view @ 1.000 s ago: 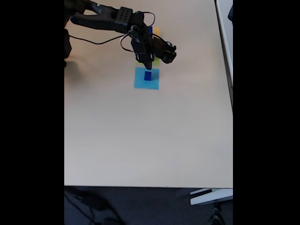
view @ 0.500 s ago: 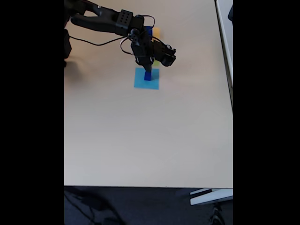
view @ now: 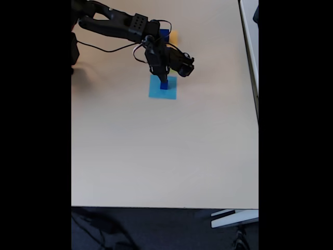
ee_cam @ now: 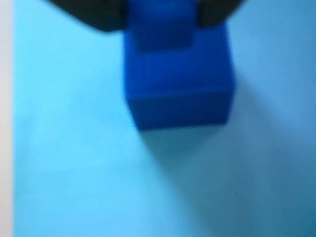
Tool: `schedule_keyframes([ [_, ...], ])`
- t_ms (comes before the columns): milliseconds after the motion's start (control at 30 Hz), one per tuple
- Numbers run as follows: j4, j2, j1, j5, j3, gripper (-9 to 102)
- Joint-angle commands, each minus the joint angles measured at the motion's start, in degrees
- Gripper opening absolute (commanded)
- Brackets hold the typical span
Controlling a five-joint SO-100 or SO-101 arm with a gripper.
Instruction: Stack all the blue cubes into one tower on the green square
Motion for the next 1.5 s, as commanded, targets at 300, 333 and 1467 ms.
schedule_keyframes([
  [300,-1.4,0.5,0.1,0.1,-0.4,0],
  [333,-1.4,0.4,0.1,0.1,-0.3,0],
  [1467,-2.1,0.9,-0.5,0.4,0.9,4],
])
